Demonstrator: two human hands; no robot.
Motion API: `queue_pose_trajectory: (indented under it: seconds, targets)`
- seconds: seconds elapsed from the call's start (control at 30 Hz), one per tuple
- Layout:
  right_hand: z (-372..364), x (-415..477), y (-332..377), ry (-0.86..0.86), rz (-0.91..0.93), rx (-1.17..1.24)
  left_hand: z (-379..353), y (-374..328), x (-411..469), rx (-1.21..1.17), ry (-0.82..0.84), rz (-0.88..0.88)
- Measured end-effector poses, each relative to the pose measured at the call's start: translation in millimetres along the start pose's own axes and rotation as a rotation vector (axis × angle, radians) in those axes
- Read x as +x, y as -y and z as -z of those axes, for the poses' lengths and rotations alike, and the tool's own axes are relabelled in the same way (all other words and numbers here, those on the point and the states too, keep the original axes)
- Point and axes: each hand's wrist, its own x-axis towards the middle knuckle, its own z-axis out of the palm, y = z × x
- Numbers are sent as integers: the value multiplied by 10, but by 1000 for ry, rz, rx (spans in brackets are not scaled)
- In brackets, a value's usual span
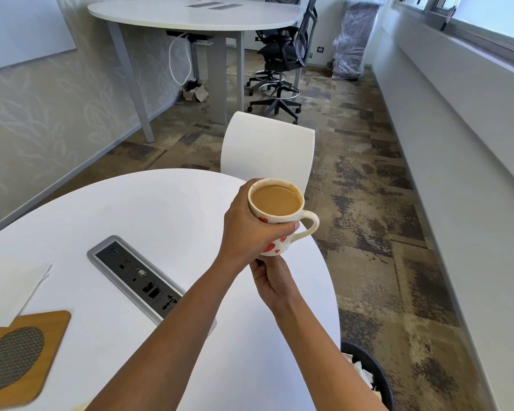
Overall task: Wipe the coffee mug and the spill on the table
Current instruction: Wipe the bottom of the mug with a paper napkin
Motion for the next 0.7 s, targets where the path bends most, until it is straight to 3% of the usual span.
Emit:
queue_pose_trajectory:
  seconds: [0.37, 0.53, 0.7]
  targets:
    - [118, -132, 172, 8, -120, 77, 145, 20, 38, -26, 41, 26]
    - [172, -114, 245, -103, 7, 295, 188, 4, 37, -45, -2, 57]
    - [235, -64, 293, -154, 109, 178, 229, 9, 6, -67, -34, 90]
